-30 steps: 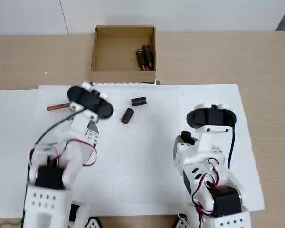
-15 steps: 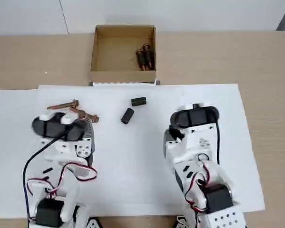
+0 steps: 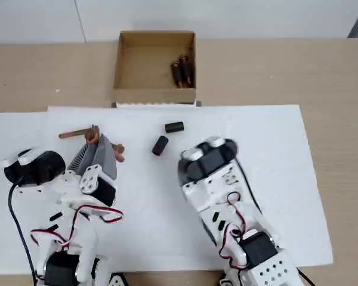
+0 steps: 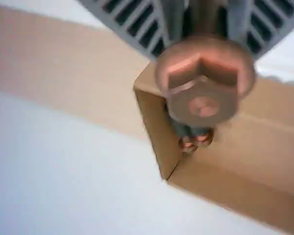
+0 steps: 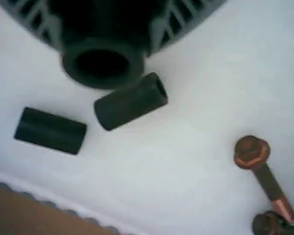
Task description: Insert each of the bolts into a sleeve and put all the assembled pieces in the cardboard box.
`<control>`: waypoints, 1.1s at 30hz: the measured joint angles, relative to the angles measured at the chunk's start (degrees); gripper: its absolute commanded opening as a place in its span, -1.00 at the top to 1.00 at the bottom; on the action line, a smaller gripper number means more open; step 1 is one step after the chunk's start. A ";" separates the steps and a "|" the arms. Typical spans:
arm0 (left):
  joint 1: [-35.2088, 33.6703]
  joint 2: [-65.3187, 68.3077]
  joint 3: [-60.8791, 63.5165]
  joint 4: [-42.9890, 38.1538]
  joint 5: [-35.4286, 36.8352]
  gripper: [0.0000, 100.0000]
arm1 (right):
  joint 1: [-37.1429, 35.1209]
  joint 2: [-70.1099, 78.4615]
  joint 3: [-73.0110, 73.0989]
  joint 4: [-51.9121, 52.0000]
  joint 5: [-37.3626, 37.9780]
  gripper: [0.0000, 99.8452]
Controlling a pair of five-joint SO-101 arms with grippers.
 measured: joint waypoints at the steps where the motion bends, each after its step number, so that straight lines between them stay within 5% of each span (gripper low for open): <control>1: 0.79 0.00 0.44 -0.88 0.26 0.99 | -0.97 0.00 0.44 -0.53 0.44 0.99; 13: 13.36 0.00 0.70 -3.25 3.34 0.99 | -7.47 0.09 0.97 -2.46 8.09 0.99; 33: 15.74 0.00 0.70 -6.95 2.20 0.99 | -10.90 0.09 0.97 -5.45 14.51 0.99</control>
